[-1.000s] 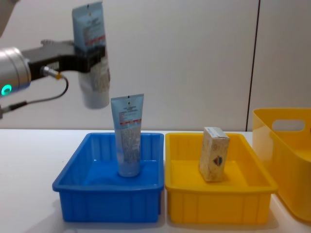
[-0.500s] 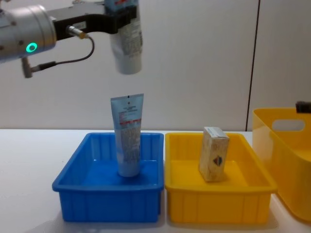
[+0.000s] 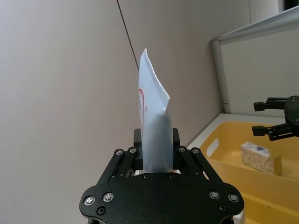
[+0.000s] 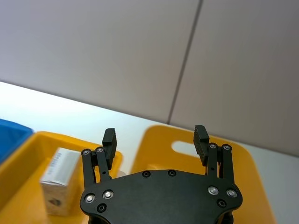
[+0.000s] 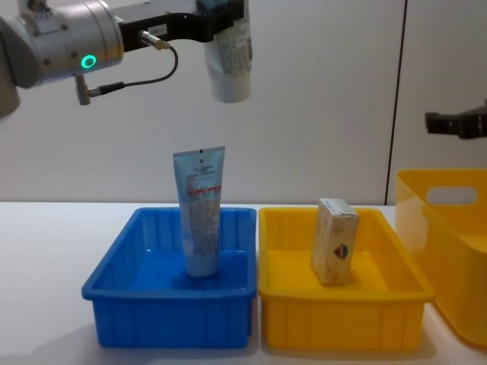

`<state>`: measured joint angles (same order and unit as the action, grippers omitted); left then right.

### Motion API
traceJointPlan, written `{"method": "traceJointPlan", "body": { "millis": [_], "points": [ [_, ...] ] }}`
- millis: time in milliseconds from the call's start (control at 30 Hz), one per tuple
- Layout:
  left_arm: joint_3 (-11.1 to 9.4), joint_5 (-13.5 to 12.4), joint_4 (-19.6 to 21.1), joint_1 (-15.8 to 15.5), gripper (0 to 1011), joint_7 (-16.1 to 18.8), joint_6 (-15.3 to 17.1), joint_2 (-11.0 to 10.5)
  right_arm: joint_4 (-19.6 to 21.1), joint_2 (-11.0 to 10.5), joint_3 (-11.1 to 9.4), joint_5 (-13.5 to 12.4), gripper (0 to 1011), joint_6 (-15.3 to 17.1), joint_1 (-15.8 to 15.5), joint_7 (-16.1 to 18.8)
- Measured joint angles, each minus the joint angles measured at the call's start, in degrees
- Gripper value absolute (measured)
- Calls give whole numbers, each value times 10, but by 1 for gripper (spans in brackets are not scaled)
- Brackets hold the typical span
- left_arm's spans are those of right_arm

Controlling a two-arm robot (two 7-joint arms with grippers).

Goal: Bimanual collaborative sorting of washing and personal care products

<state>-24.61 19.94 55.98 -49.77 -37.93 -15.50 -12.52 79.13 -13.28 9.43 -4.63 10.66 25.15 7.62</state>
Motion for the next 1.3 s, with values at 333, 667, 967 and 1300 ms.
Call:
{"method": "traceJointPlan", "body": {
  "millis": [333,667,967,1300],
  "points": [
    [-11,0,-145,-78,278,-41,-52,40,4,-14,19,-21,1004,-23,17,74],
    [-14,-1,-295,-153,277,-77,-110,81,-8,-34,54,-29,1003,-47,45,154],
    [-18,-4,-292,-158,277,-91,-105,91,-25,-50,97,-14,1003,-78,72,208],
    [-28,-7,-176,-110,277,-83,-35,75,-36,-59,145,20,1004,-116,95,241]
  ]
}}
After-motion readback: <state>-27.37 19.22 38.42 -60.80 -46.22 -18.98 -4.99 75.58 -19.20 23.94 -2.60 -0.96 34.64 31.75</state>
